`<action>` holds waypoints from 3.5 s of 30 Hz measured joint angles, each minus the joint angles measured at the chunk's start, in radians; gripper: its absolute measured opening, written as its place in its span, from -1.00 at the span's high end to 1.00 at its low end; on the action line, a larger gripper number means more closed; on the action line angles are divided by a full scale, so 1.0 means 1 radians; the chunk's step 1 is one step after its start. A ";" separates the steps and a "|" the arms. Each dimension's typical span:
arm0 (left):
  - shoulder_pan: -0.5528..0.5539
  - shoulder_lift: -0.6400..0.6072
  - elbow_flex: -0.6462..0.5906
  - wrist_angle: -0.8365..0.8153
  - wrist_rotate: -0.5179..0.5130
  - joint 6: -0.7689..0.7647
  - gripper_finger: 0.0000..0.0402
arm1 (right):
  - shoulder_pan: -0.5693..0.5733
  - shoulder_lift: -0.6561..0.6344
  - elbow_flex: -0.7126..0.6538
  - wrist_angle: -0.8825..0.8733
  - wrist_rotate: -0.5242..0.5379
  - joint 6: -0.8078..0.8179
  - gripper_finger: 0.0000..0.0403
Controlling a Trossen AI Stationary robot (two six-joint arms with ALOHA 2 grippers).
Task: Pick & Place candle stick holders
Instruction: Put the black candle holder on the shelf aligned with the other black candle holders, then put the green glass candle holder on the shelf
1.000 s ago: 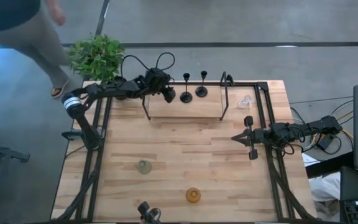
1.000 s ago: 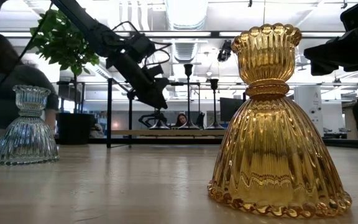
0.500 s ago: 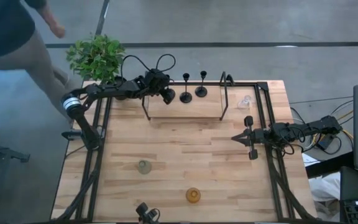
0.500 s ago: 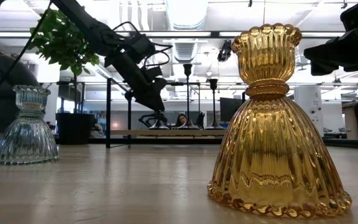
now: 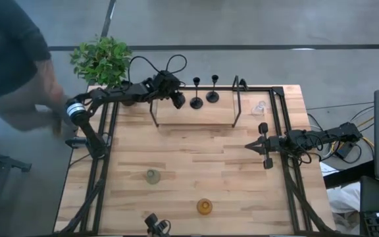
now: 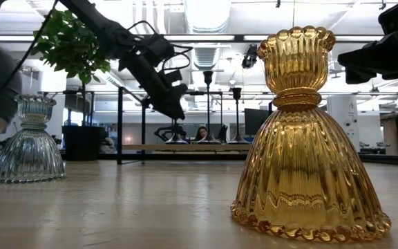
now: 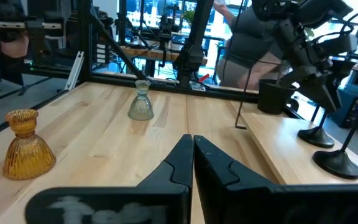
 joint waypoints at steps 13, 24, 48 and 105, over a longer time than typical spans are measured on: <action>0.000 -0.003 0.044 -0.102 -0.007 0.031 0.16 | 0.000 0.000 0.000 0.000 0.000 0.001 0.96; 0.000 -0.003 0.044 -0.114 0.006 0.035 0.16 | 0.000 0.000 0.000 0.000 0.000 0.000 0.96; 0.000 -0.001 0.095 -0.240 0.009 0.114 0.16 | 0.000 0.000 0.000 0.000 0.000 0.001 0.96; -0.009 -0.003 0.237 -0.518 -0.068 0.353 0.16 | 0.000 0.000 0.000 0.000 0.000 0.002 0.96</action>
